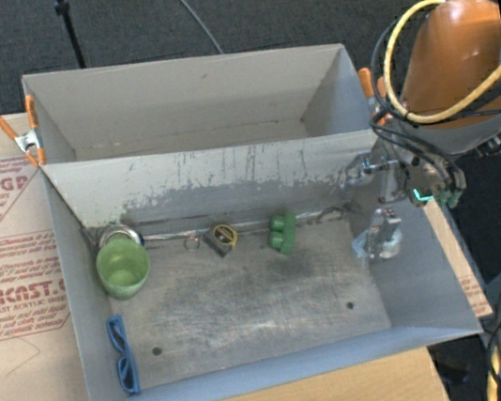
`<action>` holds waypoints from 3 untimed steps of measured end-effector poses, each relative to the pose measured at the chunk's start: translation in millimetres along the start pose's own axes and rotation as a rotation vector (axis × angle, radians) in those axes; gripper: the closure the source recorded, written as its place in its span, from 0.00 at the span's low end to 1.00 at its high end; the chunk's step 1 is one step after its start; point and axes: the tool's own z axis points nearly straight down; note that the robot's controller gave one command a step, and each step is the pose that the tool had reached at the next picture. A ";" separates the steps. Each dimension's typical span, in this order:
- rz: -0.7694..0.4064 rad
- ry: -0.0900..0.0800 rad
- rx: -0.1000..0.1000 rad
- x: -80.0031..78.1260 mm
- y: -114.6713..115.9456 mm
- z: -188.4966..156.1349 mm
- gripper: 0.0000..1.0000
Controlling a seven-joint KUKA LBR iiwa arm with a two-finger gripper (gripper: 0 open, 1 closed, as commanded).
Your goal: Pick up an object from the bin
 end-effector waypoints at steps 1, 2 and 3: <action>-0.050 0.002 -0.001 10.9 -39.8 145.5 0.00; -0.083 -0.011 0.001 16.8 -48.6 175.3 0.00; -0.086 -0.008 0.002 16.6 -48.6 172.9 1.00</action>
Offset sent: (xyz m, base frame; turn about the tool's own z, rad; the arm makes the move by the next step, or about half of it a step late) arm -0.0093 -0.0398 -0.1402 -0.0503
